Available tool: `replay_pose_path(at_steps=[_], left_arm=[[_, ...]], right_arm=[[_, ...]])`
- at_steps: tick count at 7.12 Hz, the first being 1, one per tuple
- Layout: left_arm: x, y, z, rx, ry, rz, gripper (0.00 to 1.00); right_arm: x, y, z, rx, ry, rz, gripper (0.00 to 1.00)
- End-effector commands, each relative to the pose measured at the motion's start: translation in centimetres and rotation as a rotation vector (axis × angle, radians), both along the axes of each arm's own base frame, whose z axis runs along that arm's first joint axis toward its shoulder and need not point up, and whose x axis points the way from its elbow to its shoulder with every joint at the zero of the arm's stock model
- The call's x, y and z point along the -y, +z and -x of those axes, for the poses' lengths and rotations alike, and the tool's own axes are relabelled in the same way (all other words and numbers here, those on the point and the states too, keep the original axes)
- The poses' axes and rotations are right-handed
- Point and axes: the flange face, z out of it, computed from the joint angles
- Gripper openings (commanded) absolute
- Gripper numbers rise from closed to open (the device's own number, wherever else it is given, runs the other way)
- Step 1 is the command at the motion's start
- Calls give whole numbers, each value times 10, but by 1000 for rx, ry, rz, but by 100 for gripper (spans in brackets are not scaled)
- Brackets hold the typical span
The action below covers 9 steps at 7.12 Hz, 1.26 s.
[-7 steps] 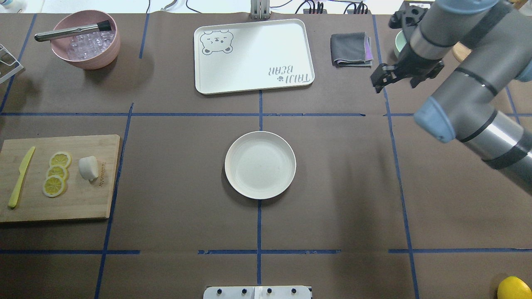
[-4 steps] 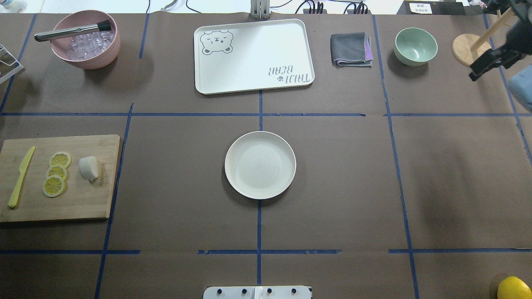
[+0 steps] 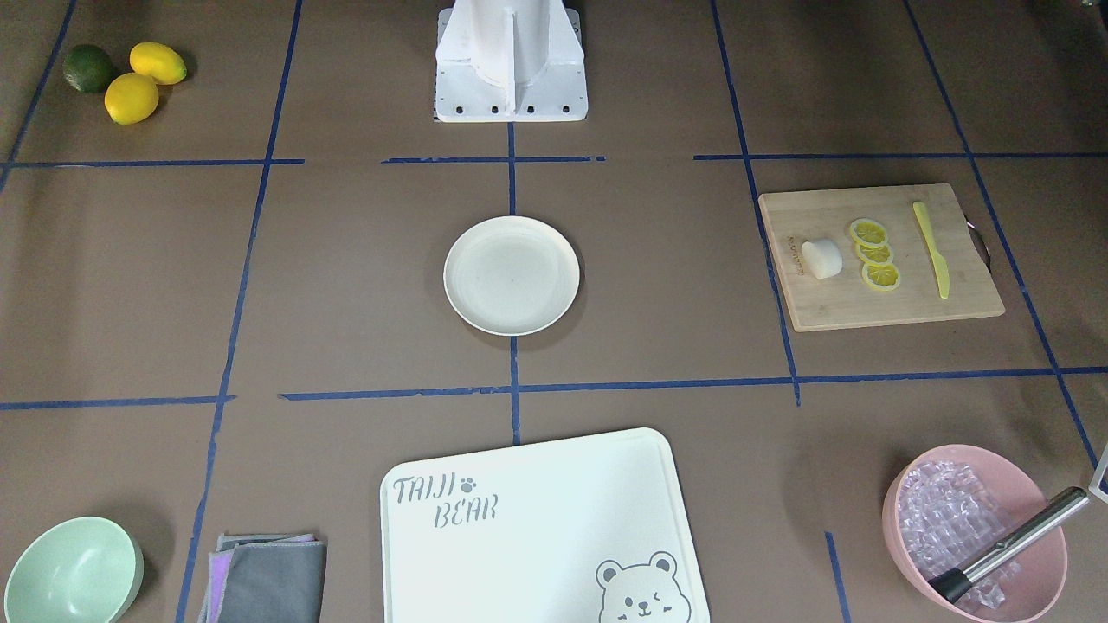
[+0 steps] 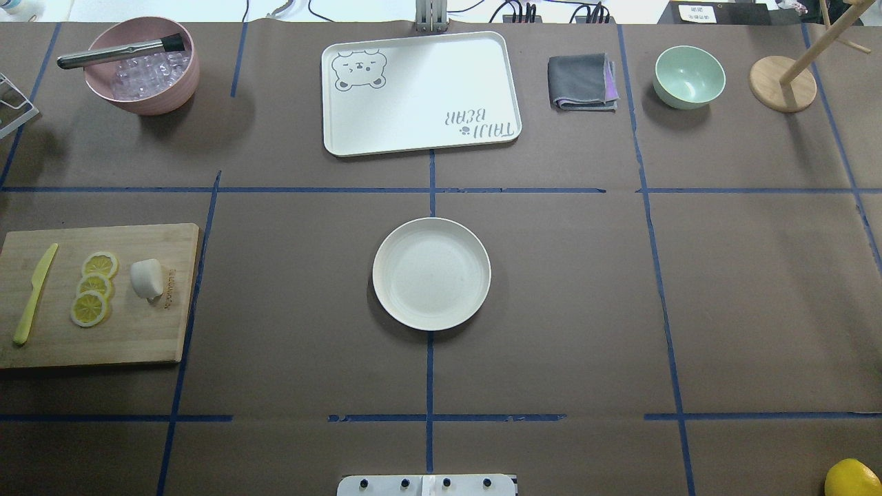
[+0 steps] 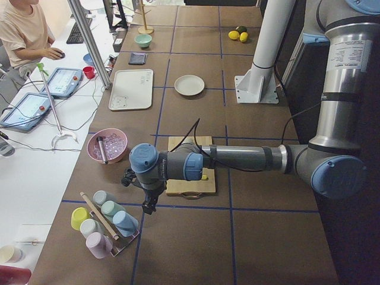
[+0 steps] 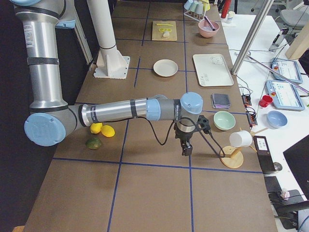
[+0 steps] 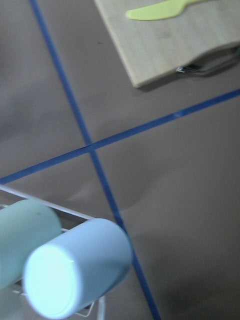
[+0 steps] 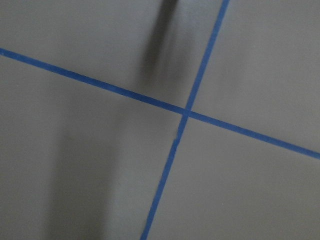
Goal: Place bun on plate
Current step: 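Move the left gripper over the white bun on the cutting board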
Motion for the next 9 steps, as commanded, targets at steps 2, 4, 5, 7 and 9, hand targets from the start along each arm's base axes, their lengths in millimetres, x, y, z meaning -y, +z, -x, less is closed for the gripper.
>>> replay_pose_path(at_steps=[2,4,5,7,9], left_arm=[[12,-53,-40,-49,3,-71,100],[4,-112,-126,-109,-21,45,100],[-6,-142,-162,-123,-53,112,100],[-37,-191,-247,-46,-135,187,100],[-63,-196,-309,-9,-203,236,100]], right_arm=[[-34,28,-21,2,57,68,100],[-35,27,-19,28,56,69,100],[-35,27,-19,30,57,71,100],[-36,28,-18,34,58,71,100],[-36,29,-18,34,58,74,100]])
